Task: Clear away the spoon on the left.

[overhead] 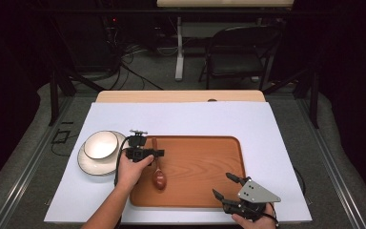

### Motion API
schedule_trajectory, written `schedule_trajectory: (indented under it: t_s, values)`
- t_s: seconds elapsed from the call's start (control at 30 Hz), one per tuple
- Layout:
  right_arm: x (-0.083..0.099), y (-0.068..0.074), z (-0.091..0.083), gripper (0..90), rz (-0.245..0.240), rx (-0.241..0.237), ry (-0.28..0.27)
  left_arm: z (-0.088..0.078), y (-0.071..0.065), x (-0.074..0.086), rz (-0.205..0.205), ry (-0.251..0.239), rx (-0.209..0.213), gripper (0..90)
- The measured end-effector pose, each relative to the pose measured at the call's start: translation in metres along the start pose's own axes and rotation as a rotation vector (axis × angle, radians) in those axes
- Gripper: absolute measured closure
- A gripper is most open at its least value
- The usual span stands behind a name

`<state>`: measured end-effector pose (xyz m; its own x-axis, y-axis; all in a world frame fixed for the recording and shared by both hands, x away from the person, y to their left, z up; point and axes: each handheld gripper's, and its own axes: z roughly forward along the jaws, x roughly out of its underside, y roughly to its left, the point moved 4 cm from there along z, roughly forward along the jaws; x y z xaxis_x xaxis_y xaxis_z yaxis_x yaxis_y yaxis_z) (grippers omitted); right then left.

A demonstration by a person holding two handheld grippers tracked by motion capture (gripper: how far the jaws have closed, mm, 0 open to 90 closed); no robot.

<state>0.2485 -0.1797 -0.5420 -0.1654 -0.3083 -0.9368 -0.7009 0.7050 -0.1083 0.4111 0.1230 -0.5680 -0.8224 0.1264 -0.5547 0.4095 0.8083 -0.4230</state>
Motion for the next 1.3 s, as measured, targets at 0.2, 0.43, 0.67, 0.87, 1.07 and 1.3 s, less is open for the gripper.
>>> schedule_trajectory:
  t_s: [0.2, 0.43, 0.67, 0.87, 1.07, 1.3]
  values:
    - [0.0, 0.0, 0.0, 31.5, 0.002, -0.001, -0.001, 0.001, -0.004, 0.001, 0.081, -0.001, -0.073, 53.1]
    - [0.0, 0.0, 0.0, 31.6, 0.002, -0.003, -0.001, 0.002, -0.008, 0.003, 0.153, -0.015, -0.141, 49.0]
    - [0.0, 0.0, 0.0, 31.5, 0.004, -0.003, -0.003, -0.001, -0.009, 0.004, 0.171, -0.029, -0.155, 48.0]
    - [0.0, 0.0, 0.0, 31.5, 0.002, -0.002, -0.003, -0.013, -0.01, 0.006, 0.192, -0.064, -0.16, 46.7]
    - [0.0, 0.0, 0.0, 31.5, 0.001, -0.001, -0.002, -0.034, -0.011, 0.009, 0.226, -0.113, -0.171, 46.3]
    - [0.0, 0.001, 0.0, 31.5, 0.0, 0.0, 0.0, -0.063, -0.006, 0.02, 0.239, -0.173, -0.179, 45.8]
